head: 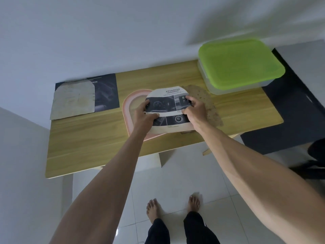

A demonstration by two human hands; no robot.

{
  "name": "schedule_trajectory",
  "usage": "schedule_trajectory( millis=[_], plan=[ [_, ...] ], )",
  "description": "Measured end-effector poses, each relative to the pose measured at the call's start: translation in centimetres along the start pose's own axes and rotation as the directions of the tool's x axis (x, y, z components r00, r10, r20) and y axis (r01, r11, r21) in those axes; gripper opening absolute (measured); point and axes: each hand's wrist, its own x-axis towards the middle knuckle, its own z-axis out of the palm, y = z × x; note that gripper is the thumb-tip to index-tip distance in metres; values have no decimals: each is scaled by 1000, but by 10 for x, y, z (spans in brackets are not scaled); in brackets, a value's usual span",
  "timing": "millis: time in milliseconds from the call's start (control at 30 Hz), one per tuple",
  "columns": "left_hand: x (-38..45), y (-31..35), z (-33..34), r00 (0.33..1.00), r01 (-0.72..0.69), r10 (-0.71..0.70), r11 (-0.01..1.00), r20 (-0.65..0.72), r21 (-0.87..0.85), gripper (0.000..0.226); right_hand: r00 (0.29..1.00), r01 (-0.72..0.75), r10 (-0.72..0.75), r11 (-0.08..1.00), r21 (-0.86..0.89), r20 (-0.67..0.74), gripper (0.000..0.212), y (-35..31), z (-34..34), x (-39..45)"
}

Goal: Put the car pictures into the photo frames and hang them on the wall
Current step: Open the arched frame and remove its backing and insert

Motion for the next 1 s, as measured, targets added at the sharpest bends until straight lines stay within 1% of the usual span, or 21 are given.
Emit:
schedule_trajectory(
  millis=[133, 233, 300, 400, 567, 633, 800, 1000],
  plan=[
    [-6, -1, 49, 997, -14, 12, 1000, 76, 26, 73, 996, 1, -7, 998, -61, -88, 67, 9, -50, 7],
    [-14, -5, 95, 995, -15, 11, 999, 100, 43, 64, 991, -21, 2, 990, -140, -135, 64, 16, -94, 15],
    [-21, -10, 126, 996, -12, 4, 996, 90, 89, 61, 987, -30, -1, 980, -196, -158, 66, 23, -126, 23],
    [-30, -15, 173, 997, -22, 11, 986, 72, 166, 66, 984, -51, 6, 967, -248, -180, 66, 38, -171, 35],
    [-38, -17, 246, 995, -66, 43, 960, 91, 271, 73, 978, -63, -6, 945, -322, -210, 63, 59, -232, 62],
    [-36, -21, 268, 997, -53, 34, 954, 69, 295, 75, 977, -74, -5, 932, -356, -214, 64, 65, -247, 75],
    [-27, -28, 303, 998, -58, 50, 933, 32, 356, 68, 976, -65, -25, 912, -404, -215, 63, 80, -267, 102],
    [-21, -32, 318, 996, -82, 79, 828, 29, 555, 67, 986, -22, -74, 831, -556, -150, 63, 89, -275, 114]
  ],
)
